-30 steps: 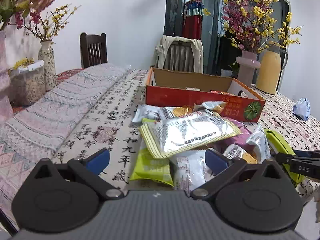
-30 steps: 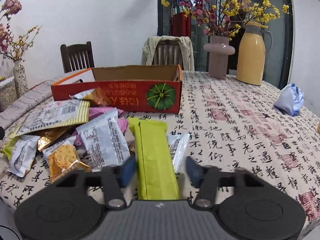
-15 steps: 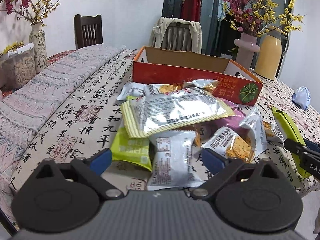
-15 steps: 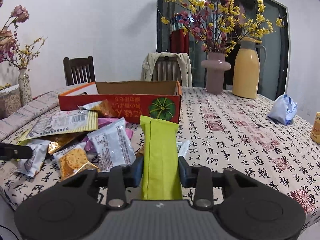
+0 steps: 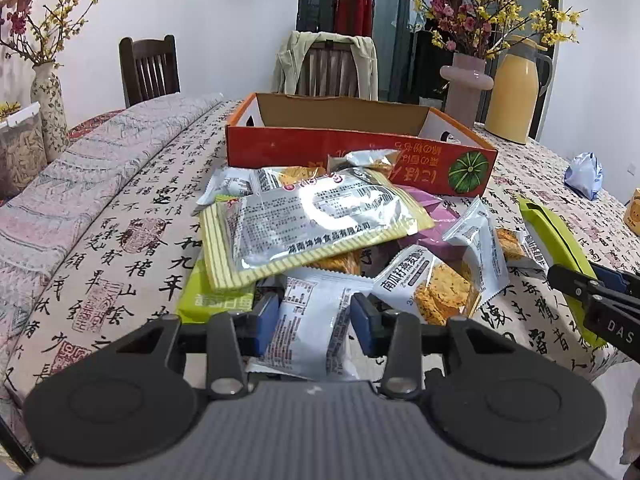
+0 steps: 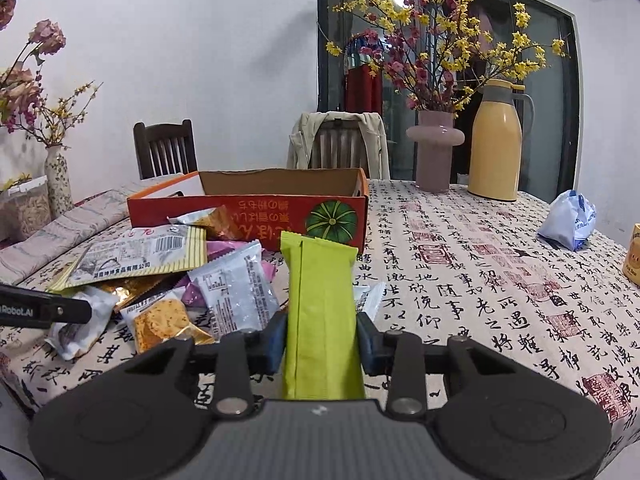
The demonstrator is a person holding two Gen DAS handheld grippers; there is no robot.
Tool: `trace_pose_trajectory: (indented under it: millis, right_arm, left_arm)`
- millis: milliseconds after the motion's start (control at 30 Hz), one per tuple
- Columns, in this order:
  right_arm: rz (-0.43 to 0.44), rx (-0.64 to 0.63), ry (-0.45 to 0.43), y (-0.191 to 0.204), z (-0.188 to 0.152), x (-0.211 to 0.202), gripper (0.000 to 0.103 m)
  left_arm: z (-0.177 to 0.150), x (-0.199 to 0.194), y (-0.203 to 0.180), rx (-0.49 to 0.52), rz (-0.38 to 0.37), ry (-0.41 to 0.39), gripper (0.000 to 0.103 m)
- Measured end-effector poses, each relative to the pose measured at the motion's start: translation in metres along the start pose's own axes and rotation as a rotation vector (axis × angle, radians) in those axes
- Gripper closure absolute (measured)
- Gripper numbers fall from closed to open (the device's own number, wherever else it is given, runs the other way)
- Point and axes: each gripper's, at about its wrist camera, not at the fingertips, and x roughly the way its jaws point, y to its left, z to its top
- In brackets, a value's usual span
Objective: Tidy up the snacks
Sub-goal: 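Grasp the yellow-green bar packet with right gripper while left grasps a white packet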
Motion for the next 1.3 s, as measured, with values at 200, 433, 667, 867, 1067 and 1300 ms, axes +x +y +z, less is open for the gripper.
trace_pose_trajectory:
  millis: [200, 433, 667, 867, 1067, 1300]
  right_arm:
    - [0.005, 0.002, 0.006, 0.001, -0.002, 0.001, 0.067]
    - [0.009, 0.003, 0.011, 0.002, -0.003, 0.002, 0.067]
    - [0.008, 0.003, 0.005, 0.003, -0.002, 0.001, 0.067]
    - [0.007, 0.001, -0.007, 0.004, 0.000, -0.004, 0.067]
    - [0.007, -0.001, -0.018, 0.004, 0.002, -0.010, 0.067]
    - [0.006, 0.000, -0.028, 0.004, 0.004, -0.013, 0.067]
  left_arm:
    - [0.001, 0.007, -0.003, 0.009, 0.010, 0.023, 0.060]
    - [-0.002, 0.014, -0.005, 0.018, 0.014, 0.045, 0.063]
    - [-0.006, 0.005, -0.006, 0.036, -0.008, 0.029, 0.063]
    - [-0.004, -0.011, -0.005, 0.042, -0.026, -0.011, 0.063]
    - [-0.002, -0.024, -0.008, 0.053, -0.039, -0.045, 0.063]
    - [0.003, -0.031, -0.007, 0.050, -0.025, -0.073, 0.063]
